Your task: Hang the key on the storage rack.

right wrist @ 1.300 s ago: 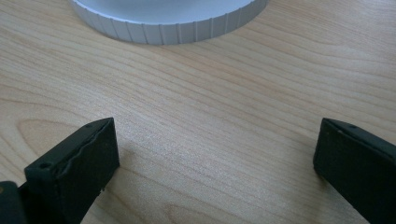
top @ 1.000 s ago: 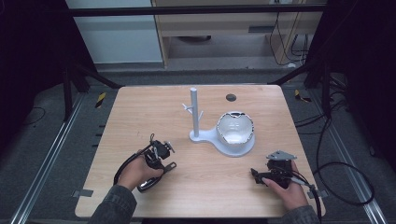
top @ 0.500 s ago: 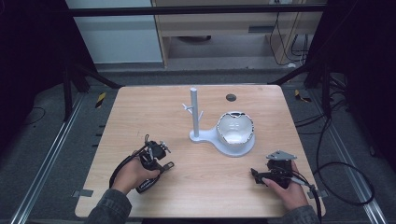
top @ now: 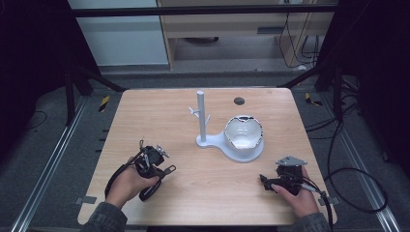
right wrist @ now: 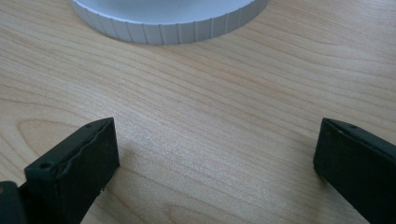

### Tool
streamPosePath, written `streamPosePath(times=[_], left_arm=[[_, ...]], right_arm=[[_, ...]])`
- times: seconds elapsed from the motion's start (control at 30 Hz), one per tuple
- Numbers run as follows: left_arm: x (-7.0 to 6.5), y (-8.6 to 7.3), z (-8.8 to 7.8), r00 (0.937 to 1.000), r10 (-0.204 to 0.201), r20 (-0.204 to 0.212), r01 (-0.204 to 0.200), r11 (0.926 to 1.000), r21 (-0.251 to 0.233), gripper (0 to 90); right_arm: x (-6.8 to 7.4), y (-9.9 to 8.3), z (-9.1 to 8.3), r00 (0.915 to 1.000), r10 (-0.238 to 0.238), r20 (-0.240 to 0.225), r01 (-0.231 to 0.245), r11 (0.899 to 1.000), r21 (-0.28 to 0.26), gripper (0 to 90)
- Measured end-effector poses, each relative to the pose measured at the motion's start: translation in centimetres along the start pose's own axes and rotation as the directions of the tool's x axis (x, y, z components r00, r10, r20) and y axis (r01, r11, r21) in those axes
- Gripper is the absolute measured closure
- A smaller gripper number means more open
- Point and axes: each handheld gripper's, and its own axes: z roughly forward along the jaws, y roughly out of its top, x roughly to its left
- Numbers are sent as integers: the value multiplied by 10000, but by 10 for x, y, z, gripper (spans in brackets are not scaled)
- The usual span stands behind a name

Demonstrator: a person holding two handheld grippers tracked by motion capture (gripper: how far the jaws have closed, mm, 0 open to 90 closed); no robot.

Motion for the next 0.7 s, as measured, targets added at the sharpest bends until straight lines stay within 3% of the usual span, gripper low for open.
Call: streamPosePath(times=[0.4, 0.7], left_arm=[[5, -14, -20, 9995, -261, -169, 246, 9958, -879, 806], [5, -31, -40, 9972, -656, -352, 566, 9753, -2137, 809]], right_arm=[[0, 0, 0, 10000, 1, 2, -1, 10000, 0, 5], [0, 0, 0, 10000, 4, 1, -4, 10000, 1, 5]])
